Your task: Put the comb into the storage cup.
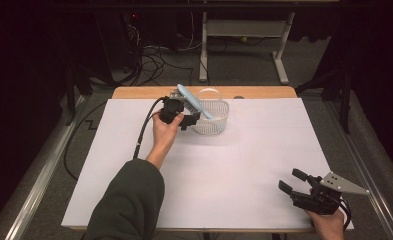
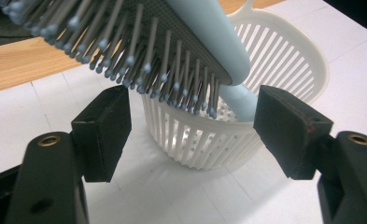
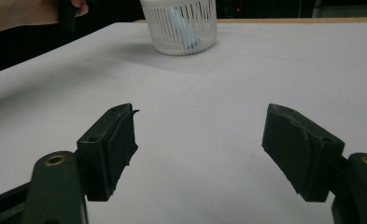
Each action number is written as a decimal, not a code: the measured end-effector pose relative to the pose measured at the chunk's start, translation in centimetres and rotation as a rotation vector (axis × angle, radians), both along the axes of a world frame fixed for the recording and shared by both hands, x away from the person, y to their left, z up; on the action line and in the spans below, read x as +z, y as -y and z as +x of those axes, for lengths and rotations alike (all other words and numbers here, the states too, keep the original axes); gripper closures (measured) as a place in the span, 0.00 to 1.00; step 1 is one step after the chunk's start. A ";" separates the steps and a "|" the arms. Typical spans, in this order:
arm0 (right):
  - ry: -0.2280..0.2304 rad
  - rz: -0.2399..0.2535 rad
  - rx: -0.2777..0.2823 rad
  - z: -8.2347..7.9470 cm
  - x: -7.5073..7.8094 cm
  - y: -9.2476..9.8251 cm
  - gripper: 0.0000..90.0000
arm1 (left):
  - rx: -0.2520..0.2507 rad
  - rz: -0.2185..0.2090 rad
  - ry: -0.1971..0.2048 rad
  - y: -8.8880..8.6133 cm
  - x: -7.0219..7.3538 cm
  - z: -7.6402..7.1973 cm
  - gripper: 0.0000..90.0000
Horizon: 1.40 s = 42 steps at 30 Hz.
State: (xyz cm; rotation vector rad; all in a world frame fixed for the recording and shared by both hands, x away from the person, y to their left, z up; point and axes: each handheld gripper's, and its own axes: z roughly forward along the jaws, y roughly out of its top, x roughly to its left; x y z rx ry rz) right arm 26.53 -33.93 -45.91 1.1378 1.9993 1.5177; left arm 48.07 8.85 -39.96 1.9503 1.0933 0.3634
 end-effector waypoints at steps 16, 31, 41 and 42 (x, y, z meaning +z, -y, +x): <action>0.004 -0.002 -0.005 0.0 0.0 0.0 0.29 | -0.005 -0.024 0.018 -1.0 0.5 -0.8 0.33; 0.004 -0.001 -0.006 0.0 0.0 0.1 0.29 | -0.009 -0.037 0.054 -2.5 1.0 -1.6 0.35; 0.008 0.000 -0.007 0.0 0.0 0.1 0.29 | -0.005 -0.047 0.060 -3.6 1.4 -1.9 0.31; 0.007 0.000 -0.007 0.0 0.0 0.1 0.29 | -0.005 -0.046 0.060 -3.6 1.5 -2.0 0.31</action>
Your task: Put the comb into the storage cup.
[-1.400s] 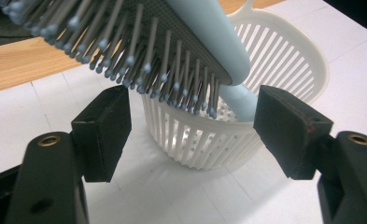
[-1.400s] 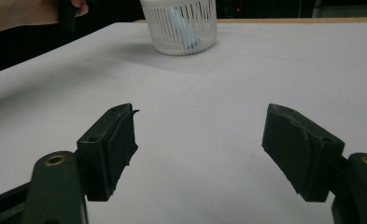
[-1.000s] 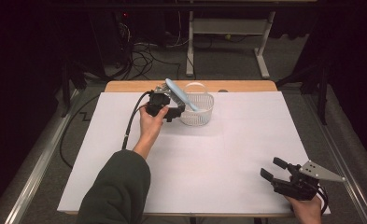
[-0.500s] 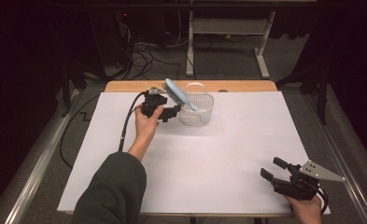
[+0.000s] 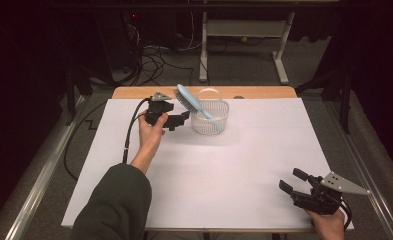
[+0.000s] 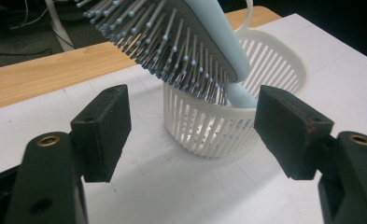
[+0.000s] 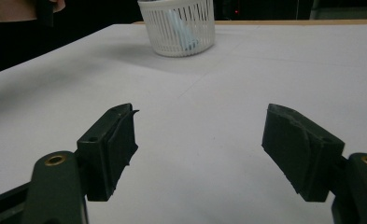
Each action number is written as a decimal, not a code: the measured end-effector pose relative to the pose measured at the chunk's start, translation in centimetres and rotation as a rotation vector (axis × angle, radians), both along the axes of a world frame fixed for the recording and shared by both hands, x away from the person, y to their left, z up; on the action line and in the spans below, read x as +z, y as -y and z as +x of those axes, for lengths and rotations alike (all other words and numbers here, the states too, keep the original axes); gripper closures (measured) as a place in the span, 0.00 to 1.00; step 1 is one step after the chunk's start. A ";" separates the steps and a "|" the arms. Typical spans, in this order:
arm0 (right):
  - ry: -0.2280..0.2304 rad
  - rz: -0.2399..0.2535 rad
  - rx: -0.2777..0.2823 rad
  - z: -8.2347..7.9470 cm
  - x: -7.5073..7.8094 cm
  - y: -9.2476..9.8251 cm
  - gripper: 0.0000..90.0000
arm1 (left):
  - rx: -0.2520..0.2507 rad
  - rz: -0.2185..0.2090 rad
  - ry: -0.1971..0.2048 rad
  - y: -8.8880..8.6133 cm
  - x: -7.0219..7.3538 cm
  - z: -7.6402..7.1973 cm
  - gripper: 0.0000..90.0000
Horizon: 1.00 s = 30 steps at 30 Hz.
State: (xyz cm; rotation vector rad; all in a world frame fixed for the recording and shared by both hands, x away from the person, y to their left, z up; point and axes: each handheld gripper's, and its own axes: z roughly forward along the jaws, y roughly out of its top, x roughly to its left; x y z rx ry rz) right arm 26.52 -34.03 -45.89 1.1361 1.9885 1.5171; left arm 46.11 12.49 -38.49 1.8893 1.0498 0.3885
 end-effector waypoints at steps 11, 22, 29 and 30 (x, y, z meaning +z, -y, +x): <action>0.000 0.000 0.000 0.0 0.0 0.0 0.29 | -0.001 -0.003 0.009 -0.7 -0.1 -0.4 0.27; 0.001 -0.003 0.000 0.0 0.0 0.0 0.30 | 0.000 -0.003 0.021 -1.6 -0.2 -1.0 0.26; 0.001 -0.004 -0.003 0.0 0.0 0.0 0.29 | -0.012 -0.010 0.030 -1.8 -0.1 -1.4 0.25; 0.002 -0.004 -0.004 0.0 0.0 0.0 0.29 | -0.013 -0.009 0.032 -1.9 -0.1 -1.5 0.25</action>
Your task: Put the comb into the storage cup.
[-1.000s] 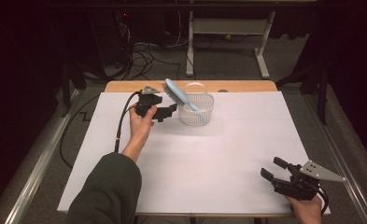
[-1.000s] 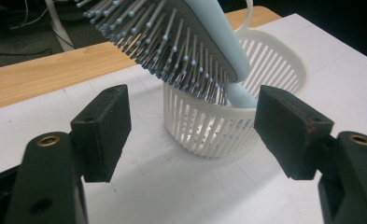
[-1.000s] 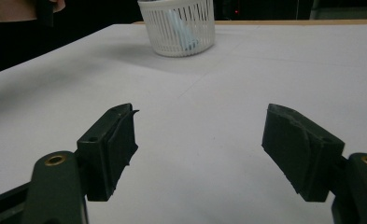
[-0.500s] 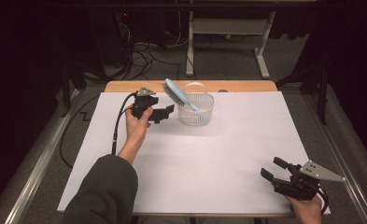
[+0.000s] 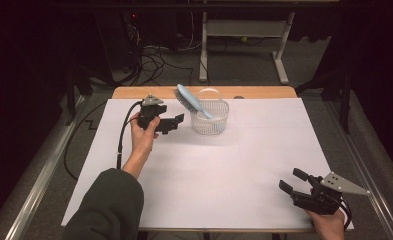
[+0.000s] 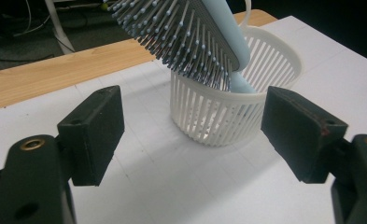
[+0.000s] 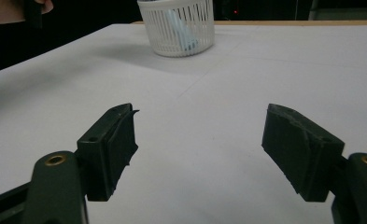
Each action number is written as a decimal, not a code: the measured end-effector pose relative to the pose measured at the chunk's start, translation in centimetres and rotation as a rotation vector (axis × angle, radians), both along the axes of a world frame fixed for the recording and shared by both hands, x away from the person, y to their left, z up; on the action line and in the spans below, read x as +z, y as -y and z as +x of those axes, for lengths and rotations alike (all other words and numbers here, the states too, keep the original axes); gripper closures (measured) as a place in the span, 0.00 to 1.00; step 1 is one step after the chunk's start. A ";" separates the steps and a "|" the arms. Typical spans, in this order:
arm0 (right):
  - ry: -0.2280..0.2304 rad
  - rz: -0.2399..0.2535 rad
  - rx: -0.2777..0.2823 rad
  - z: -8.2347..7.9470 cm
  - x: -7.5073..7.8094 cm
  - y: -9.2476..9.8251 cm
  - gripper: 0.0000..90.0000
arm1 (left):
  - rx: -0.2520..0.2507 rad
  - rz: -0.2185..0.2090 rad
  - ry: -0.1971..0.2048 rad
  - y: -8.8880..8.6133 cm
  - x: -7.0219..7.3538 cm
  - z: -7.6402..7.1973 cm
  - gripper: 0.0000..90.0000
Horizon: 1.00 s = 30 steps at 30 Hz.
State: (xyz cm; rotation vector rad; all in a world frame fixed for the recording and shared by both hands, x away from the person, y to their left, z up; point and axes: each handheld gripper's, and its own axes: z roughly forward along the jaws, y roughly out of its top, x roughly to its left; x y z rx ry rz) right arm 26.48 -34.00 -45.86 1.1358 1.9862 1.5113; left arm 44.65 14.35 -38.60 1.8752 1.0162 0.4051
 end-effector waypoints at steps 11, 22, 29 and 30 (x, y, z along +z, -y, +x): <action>0.009 0.001 -0.014 0.0 0.0 0.1 0.29 | 0.003 -0.002 0.004 -0.9 -0.3 -0.8 0.25; 0.014 -0.003 -0.031 -0.1 0.0 0.2 0.29 | 0.003 -0.009 0.013 -2.0 -0.2 -1.5 0.25; 0.014 -0.005 -0.031 0.0 0.0 0.2 0.29 | 0.002 -0.015 0.021 -2.3 0.0 -2.0 0.25; 0.014 -0.004 -0.032 0.0 0.0 0.2 0.29 | 0.001 -0.015 0.021 -2.4 0.0 -2.0 0.25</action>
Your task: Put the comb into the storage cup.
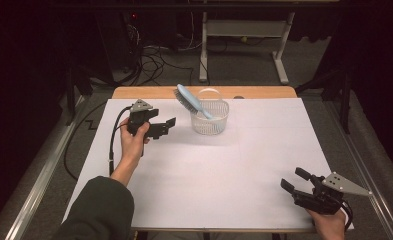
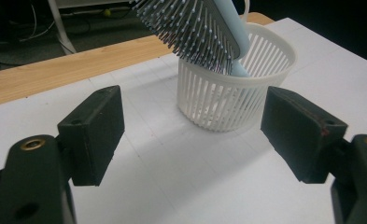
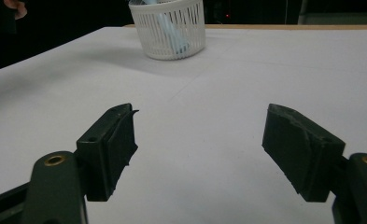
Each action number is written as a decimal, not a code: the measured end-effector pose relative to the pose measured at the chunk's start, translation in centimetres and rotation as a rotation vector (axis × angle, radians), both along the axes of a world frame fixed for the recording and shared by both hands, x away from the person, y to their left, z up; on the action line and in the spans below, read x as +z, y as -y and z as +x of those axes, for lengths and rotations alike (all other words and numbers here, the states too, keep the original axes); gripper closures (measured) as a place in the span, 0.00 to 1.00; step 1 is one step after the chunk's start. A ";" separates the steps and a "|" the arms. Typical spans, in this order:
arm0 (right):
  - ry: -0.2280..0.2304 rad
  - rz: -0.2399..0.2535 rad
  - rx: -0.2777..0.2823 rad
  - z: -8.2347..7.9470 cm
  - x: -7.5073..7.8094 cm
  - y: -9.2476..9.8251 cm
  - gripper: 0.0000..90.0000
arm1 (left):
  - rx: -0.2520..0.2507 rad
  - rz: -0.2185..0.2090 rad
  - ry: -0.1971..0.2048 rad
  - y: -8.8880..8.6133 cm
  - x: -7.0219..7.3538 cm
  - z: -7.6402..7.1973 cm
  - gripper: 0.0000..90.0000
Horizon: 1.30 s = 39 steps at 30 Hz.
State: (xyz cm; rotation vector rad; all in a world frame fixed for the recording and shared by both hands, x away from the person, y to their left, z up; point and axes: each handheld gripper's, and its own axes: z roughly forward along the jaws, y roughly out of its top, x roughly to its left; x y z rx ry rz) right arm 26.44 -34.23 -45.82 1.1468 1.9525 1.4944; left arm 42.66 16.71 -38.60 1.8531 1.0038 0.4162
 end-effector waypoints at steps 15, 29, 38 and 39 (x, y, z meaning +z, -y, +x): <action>-0.001 0.000 0.001 0.0 0.0 0.0 0.29 | -0.013 -0.004 0.010 -0.4 0.1 -0.7 0.25; -0.002 0.001 0.000 0.0 0.0 0.0 0.29 | -0.015 -0.004 0.013 -0.9 -0.2 -1.4 0.25; -0.004 -0.001 0.001 0.0 0.0 0.0 0.29 | -0.019 0.004 0.016 -1.1 -0.3 -1.8 0.25; -0.002 -0.002 0.001 0.1 0.0 0.0 0.29 | -0.020 0.004 0.017 -1.1 -0.2 -1.9 0.25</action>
